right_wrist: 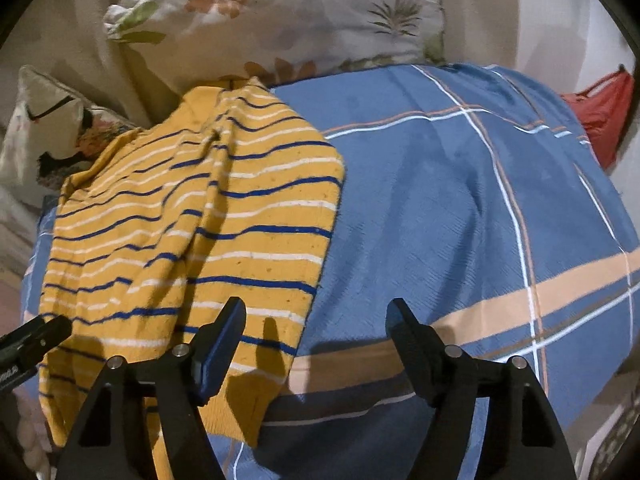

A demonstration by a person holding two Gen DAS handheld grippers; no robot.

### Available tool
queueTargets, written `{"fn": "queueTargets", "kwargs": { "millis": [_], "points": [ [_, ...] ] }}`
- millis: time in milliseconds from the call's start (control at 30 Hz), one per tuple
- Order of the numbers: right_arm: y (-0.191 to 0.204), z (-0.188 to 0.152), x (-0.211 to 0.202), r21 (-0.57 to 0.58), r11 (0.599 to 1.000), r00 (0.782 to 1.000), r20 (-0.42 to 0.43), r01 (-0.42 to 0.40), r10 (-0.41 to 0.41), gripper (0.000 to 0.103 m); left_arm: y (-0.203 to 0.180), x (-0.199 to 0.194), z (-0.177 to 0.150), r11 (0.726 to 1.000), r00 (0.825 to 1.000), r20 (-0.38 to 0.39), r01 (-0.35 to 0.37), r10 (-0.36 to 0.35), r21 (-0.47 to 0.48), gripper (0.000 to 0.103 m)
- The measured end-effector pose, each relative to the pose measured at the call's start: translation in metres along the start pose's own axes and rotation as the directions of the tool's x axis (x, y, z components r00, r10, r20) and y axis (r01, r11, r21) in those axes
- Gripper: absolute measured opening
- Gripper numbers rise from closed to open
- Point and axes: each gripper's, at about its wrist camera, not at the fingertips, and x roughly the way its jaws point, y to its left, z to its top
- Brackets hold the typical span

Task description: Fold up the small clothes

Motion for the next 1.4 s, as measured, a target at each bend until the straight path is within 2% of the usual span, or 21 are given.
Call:
{"fn": "queueTargets", "kwargs": {
  "millis": [200, 333, 467, 500, 533, 600, 633, 667, 733, 833, 933, 967, 1000, 1067, 1133, 1200, 1233, 1267, 1333, 1400],
  "points": [
    [0.011, -0.006, 0.003, -0.092, 0.992, 0.996, -0.015, -0.084, 0.083, 0.078, 0.002, 0.001, -0.004, 0.999, 1.0, -0.005, -0.016, 0.016, -0.038, 0.089],
    [0.033, -0.015, 0.01, -0.204, 0.975, 0.996, -0.03, -0.085, 0.08, 0.077, 0.002, 0.002, -0.005, 0.999, 1.0, -0.01, -0.022, 0.021, -0.049, 0.089],
    [0.045, -0.028, 0.033, -0.24, 0.966, 0.991, -0.12, -0.092, 0.064, 0.078, 0.005, 0.004, -0.006, 0.998, 0.999, -0.017, -0.028, 0.027, -0.062, 0.089],
    [0.048, -0.031, 0.036, -0.246, 0.966, 0.992, -0.114, -0.082, 0.055, 0.08, 0.005, 0.004, -0.006, 0.997, 0.999, -0.017, -0.029, 0.028, -0.066, 0.089],
    [0.052, -0.032, 0.037, -0.266, 0.961, 0.993, -0.105, -0.074, 0.047, 0.078, 0.007, 0.004, -0.007, 0.997, 0.999, -0.017, -0.031, 0.03, -0.07, 0.089],
    [0.056, -0.029, 0.037, -0.293, 0.952, 0.994, -0.096, -0.085, 0.059, 0.038, 0.009, 0.005, -0.006, 0.996, 0.999, -0.019, -0.034, 0.032, -0.081, 0.089],
    [0.054, -0.025, 0.037, -0.282, 0.952, 0.989, -0.109, -0.124, 0.097, 0.009, 0.011, 0.005, -0.004, 0.995, 0.999, -0.018, -0.035, 0.033, -0.089, 0.089],
    [0.047, -0.018, 0.038, -0.233, 0.957, 0.98, -0.139, -0.172, 0.143, 0.009, 0.012, 0.005, -0.003, 0.995, 0.999, -0.016, -0.035, 0.034, -0.094, 0.089],
    [0.028, -0.005, 0.029, -0.167, 0.969, 0.98, -0.112, -0.182, 0.165, 0.009, 0.017, 0.003, 0.0, 0.993, 0.999, -0.006, -0.037, 0.037, -0.109, 0.089],
    [-0.012, 0.018, 0.008, -0.132, 0.991, 1.0, 0.006, -0.022, 0.023, 0.008, 0.03, -0.002, 0.005, 0.988, 0.999, 0.021, -0.044, 0.048, -0.146, 0.089],
    [-0.06, 0.039, -0.004, -0.023, 0.991, 0.989, 0.065, 0.135, -0.133, 0.008, 0.046, -0.006, 0.009, 0.981, 0.997, 0.04, -0.052, 0.06, -0.188, 0.089],
    [-0.079, 0.044, -0.007, 0.013, 0.98, 0.977, 0.074, 0.2, -0.201, 0.009, 0.055, -0.008, 0.011, 0.976, 0.997, 0.046, -0.059, 0.07, -0.208, 0.089],
    [-0.098, 0.047, -0.008, 0.038, 0.951, 0.948, 0.082, 0.307, -0.309, 0.009, 0.064, -0.01, 0.012, 0.971, 0.995, 0.052, -0.066, 0.08, -0.229, 0.089],
    [-0.121, 0.051, -0.007, 0.064, 0.915, 0.914, 0.049, 0.399, -0.402, 0.014, 0.079, -0.013, 0.011, 0.963, 0.993, 0.06, -0.081, 0.099, -0.256, 0.089],
    [-0.133, 0.05, -0.009, 0.113, 0.913, 0.917, 0.035, 0.392, -0.398, 0.017, 0.094, -0.014, 0.009, 0.955, 0.99, 0.057, -0.109, 0.13, -0.276, 0.089],
    [-0.124, 0.048, -0.013, 0.116, 0.925, 0.927, 0.061, 0.363, -0.371, 0.031, 0.104, -0.015, 0.004, 0.948, 0.985, 0.051, -0.144, 0.165, -0.285, 0.089],
    [-0.116, 0.048, -0.013, 0.106, 0.93, 0.929, 0.075, 0.353, -0.362, 0.045, 0.111, -0.014, 0.0, 0.942, 0.981, 0.042, -0.17, 0.19, -0.289, 0.089],
    [-0.105, 0.045, -0.014, 0.094, 0.934, 0.931, 0.093, 0.346, -0.354, 0.05, 0.115, -0.014, -0.003, 0.939, 0.978, 0.036, -0.184, 0.203, -0.292, 0.089],
    [-0.081, 0.044, -0.02, 0.061, 0.946, 0.934, 0.146, 0.32, -0.325, 0.05, 0.124, -0.013, -0.01, 0.931, 0.975, 0.017, -0.207, 0.222, -0.301, 0.089],
    [-0.057, 0.044, -0.021, 0.019, 0.963, 0.948, 0.17, 0.27, -0.269, 0.054, 0.128, -0.013, -0.016, 0.927, 0.973, 0.008, -0.218, 0.232, -0.305, 0.089]
  ]
}}
